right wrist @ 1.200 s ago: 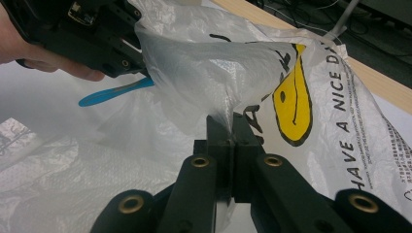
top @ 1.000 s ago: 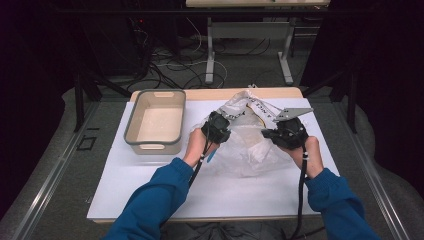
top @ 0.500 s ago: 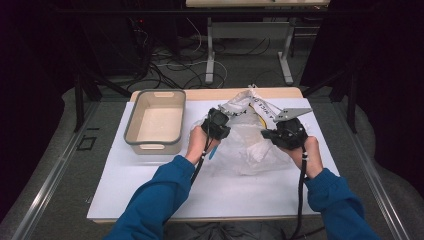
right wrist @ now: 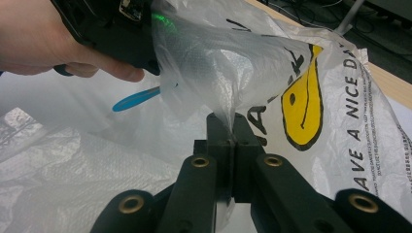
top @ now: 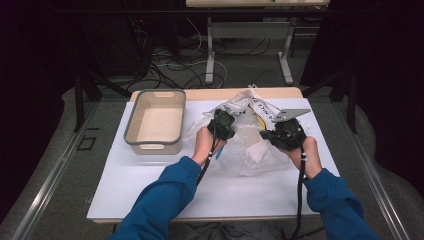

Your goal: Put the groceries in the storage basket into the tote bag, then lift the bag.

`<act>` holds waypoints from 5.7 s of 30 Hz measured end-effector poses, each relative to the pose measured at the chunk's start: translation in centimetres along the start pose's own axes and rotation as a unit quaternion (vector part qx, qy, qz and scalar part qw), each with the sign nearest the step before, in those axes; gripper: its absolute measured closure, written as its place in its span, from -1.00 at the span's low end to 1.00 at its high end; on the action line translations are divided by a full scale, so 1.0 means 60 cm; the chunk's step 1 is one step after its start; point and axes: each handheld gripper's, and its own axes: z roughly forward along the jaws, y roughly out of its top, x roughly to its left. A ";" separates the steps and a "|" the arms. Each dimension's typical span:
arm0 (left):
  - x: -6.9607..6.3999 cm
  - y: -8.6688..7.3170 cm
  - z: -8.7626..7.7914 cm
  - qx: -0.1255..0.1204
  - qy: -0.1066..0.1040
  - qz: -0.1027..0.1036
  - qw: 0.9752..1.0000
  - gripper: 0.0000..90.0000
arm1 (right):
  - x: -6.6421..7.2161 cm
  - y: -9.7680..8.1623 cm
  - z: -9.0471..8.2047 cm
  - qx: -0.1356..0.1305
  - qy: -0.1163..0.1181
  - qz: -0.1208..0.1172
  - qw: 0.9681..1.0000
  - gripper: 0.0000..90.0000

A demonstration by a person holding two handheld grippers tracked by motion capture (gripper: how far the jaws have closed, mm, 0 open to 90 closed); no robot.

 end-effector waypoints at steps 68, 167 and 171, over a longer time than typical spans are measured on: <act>0.004 -0.123 -0.060 0.014 -0.035 0.049 0.998 -0.55 | 0.001 -0.002 0.000 0.015 -0.002 -0.004 1.000 1.00; 0.097 -0.059 -0.059 0.098 0.048 0.071 0.991 -0.63 | -0.049 -0.016 -0.030 0.023 -0.029 0.024 0.999 1.00; 0.092 -0.057 -0.041 0.105 0.058 0.072 0.990 -0.37 | -0.051 -0.017 -0.029 0.028 -0.026 0.024 0.999 1.00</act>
